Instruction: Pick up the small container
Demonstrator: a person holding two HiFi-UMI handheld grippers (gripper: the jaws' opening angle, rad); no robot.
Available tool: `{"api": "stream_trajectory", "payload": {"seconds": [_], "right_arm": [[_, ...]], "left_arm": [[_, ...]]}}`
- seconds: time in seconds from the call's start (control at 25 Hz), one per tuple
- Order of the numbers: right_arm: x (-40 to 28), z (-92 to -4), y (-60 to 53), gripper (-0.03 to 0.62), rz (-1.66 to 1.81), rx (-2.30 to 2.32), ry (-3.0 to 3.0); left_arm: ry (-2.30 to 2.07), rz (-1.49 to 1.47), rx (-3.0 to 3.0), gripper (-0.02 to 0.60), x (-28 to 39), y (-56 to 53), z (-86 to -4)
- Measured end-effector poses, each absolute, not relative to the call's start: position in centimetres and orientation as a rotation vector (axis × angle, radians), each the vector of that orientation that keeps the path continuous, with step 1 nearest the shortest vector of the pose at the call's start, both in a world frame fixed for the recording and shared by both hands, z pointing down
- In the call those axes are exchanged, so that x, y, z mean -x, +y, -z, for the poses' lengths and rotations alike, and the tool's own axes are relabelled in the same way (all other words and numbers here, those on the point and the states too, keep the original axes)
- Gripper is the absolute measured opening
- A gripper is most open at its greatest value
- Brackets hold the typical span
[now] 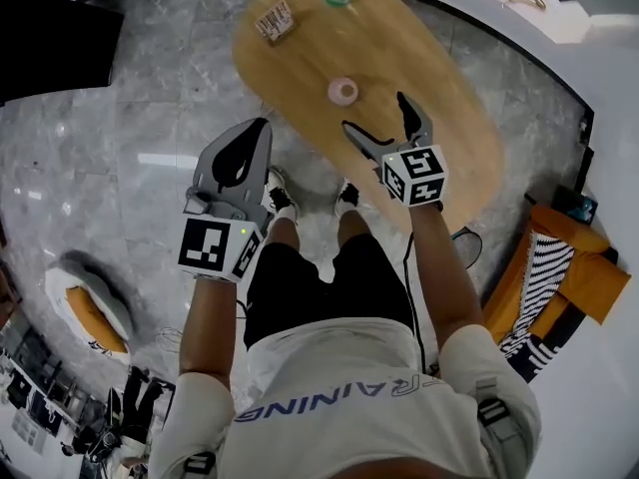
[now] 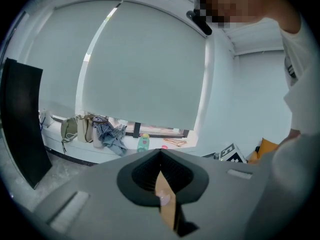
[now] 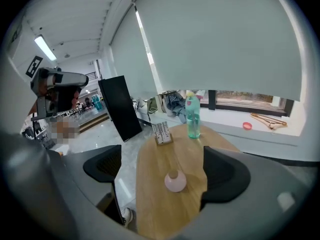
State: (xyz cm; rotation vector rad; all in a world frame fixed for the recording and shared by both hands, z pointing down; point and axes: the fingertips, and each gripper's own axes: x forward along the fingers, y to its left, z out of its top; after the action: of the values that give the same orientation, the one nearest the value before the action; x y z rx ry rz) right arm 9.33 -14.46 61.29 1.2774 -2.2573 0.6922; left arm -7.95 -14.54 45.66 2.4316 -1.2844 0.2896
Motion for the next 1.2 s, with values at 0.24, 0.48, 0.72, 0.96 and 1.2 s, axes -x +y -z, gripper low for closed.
{"api": "stream_trajectory", "payload": {"seconds": [0.24, 0.48, 0.72, 0.96, 1.2], "right_arm": [[-8.4, -68.5, -16.7, 0.541, -0.684, -1.238, -2.216], [-7.6, -76.1, -17.9, 0.557, -0.677, -1.205, -2.204], [-6.3, -82.1, -19.3, 0.543, -0.694, -1.154, -2.154], [-5.5, -85.3, -20.7, 0.530, -0.712, -1.139, -2.122], [-5.2, -86.5, -20.7, 0.472, -0.627, -1.152, -2.082]], "left_arm": [[-1.264, -0.305, -2.416, 0.000, 7.3, -15.8, -50.6], [-1.248, -0.332, -2.402, 0.000, 6.9, -16.4, -54.9], [-1.206, -0.345, -2.364, 0.000, 6.9, -16.8, -58.2], [-1.196, -0.354, -2.329, 0.000, 7.7, -17.1, -60.2], [-1.205, -0.371, -2.308, 0.000, 8.5, -17.5, -61.1]]}}
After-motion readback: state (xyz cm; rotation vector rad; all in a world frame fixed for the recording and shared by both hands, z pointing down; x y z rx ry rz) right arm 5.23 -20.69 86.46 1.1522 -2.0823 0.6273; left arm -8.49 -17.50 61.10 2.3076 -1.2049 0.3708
